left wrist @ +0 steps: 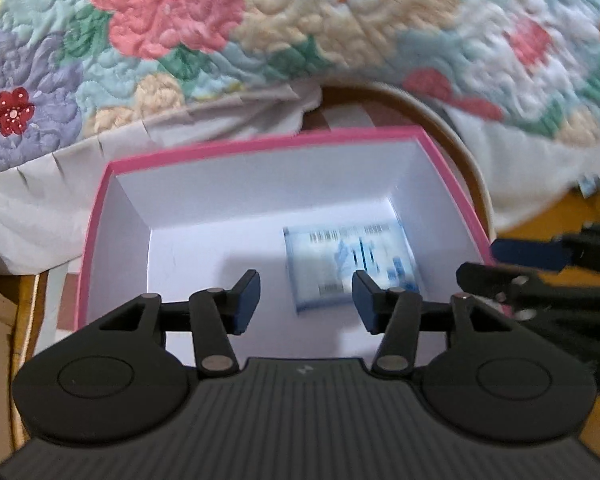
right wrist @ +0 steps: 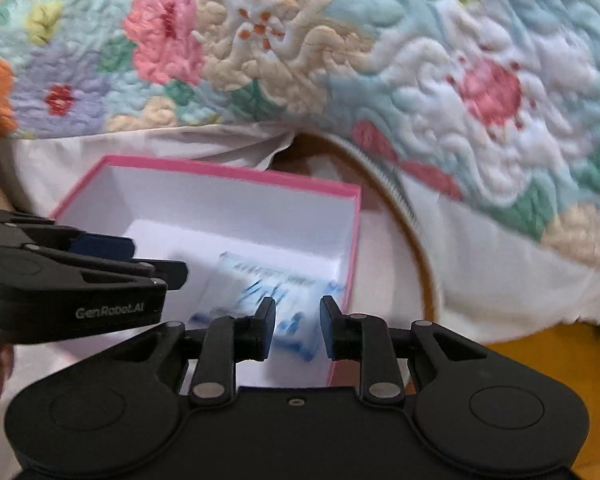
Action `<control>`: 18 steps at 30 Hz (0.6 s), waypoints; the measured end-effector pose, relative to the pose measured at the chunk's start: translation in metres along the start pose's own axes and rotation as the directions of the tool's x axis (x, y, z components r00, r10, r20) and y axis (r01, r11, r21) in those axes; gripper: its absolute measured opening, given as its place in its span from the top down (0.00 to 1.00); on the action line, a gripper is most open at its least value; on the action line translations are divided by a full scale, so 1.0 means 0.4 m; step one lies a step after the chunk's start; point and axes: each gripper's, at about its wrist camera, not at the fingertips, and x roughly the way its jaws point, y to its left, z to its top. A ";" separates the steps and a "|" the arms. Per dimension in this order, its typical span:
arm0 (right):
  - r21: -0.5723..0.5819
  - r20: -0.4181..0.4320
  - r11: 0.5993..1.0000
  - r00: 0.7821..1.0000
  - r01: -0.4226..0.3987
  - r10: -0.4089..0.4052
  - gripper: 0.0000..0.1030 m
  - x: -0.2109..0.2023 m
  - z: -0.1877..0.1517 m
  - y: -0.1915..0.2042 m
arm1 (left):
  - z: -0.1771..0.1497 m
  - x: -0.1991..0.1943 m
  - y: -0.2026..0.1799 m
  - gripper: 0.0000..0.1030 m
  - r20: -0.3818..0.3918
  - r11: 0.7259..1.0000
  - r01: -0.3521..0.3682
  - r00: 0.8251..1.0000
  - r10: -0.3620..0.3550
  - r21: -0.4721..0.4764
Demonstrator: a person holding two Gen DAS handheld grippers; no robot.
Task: Organize objects
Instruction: 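Carry the wipes pack into the pink box and open the left gripper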
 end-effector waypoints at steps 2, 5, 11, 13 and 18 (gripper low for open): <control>0.027 -0.005 0.998 0.999 -0.052 0.053 0.58 -0.045 -0.019 -0.015 | -0.011 -0.032 -0.005 0.51 -0.021 1.000 -0.001 1.000 0.002 0.030; 0.031 -0.023 0.994 0.994 -0.110 0.110 0.57 -0.107 -0.042 -0.010 | -0.035 -0.085 -0.021 0.51 -0.055 0.997 0.005 0.999 -0.001 0.072; -0.008 -0.053 0.980 0.979 -0.199 0.198 0.46 -0.229 -0.075 0.024 | -0.080 -0.186 -0.044 0.49 -0.142 0.995 0.057 0.989 -0.044 0.088; -0.010 -0.059 0.974 0.973 -0.225 0.225 0.43 -0.264 -0.081 0.032 | -0.092 -0.231 -0.058 0.47 -0.139 0.991 0.063 0.989 -0.047 0.116; -0.038 -0.056 0.964 0.964 -0.263 0.261 0.33 -0.354 -0.101 0.053 | -0.122 -0.350 -0.086 0.41 -0.105 0.982 0.070 0.993 -0.052 0.176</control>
